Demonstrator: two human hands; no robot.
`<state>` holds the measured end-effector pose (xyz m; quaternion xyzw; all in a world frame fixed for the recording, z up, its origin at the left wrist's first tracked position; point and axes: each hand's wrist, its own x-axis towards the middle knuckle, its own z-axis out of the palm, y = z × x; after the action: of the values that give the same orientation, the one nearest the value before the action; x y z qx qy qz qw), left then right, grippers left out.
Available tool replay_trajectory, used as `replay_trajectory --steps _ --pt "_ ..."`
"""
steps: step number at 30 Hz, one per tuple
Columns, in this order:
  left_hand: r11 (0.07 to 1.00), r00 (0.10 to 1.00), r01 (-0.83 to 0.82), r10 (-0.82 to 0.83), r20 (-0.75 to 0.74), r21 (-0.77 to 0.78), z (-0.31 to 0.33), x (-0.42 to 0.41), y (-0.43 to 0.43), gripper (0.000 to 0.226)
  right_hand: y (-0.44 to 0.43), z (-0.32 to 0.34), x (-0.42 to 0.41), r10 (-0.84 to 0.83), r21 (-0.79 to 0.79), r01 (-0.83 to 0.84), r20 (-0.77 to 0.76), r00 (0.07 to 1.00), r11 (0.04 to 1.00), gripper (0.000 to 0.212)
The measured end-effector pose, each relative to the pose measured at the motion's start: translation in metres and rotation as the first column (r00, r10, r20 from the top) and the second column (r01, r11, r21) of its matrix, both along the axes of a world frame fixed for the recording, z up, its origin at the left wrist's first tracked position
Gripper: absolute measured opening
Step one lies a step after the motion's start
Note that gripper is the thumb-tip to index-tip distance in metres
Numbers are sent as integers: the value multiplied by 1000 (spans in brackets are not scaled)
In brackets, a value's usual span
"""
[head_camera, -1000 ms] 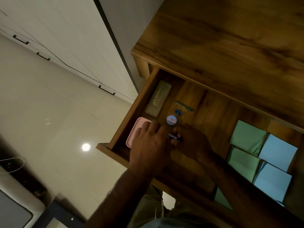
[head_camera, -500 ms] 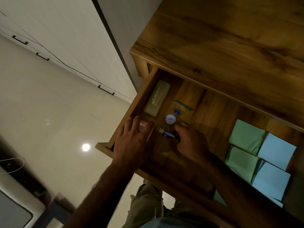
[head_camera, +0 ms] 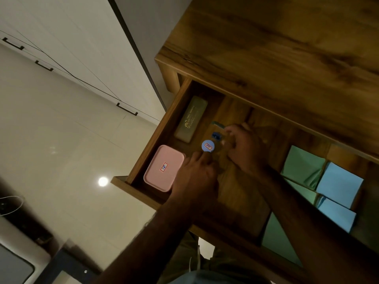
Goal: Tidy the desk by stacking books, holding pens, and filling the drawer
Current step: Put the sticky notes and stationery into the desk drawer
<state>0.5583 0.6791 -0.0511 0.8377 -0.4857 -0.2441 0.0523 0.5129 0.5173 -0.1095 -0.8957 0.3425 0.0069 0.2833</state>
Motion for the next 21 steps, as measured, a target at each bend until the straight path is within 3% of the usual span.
replay_trajectory --steps 6,21 --pt "996 996 39 -32 -85 77 -8 -10 -1 48 -20 -23 21 -39 -35 36 -84 996 999 37" --pt "1000 994 18 -20 -104 -19 -14 -2 -6 43 -25 -24 29 -1 46 -1 45 999 999 17"
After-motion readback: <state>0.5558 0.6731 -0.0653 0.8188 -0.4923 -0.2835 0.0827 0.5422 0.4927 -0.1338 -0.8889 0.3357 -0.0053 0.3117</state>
